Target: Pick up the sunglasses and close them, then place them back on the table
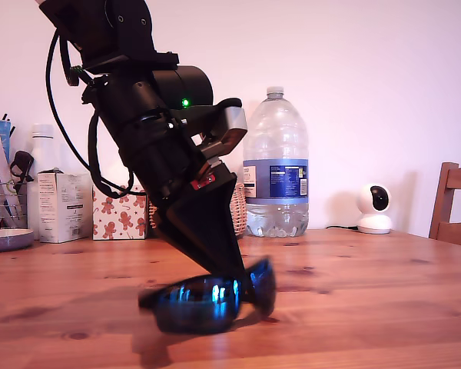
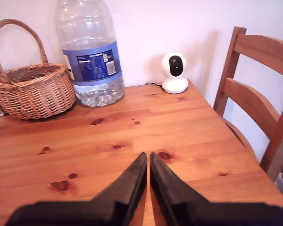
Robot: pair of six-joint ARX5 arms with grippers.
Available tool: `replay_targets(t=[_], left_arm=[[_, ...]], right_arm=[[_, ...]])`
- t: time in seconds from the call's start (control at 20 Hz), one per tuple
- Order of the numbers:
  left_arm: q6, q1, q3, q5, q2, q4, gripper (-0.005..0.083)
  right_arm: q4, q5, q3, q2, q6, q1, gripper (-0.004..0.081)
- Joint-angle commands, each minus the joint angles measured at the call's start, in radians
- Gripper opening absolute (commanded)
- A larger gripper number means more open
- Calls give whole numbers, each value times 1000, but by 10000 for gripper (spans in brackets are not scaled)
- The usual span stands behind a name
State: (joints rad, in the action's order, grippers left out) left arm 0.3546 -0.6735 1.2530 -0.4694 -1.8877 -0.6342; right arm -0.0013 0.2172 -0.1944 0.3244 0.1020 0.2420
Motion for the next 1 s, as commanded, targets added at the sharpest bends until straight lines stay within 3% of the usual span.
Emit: replay_targets(t=[0.0,0.25,0.5,0.55,0.7,0.8,0.95], left_arm=[[13,-3,6,5,-23,-5,272],[21,-3,18,6,-21,-16,272],[39,0,128,7,-21,-130,267],[38,0,151,6,-21,-153,237],[39,5,207,7,-21,-220,-31],[14,16,214,1,-16,-233,-19],[12,51,214,-108,-14,-253,-19]], right_arm=[[8,-2,-3,3,3,0,-13],[8,-9,-3,3,3,0,-13],[8,-19,-3,3,7,0,-13],[8,-28,-3,3,7,0,-13],[8,-27,-3,3,7,0,-13],[-1,-30,-3,3,16,0,-13],[-42,-39,-4,5,57,-2,-13]])
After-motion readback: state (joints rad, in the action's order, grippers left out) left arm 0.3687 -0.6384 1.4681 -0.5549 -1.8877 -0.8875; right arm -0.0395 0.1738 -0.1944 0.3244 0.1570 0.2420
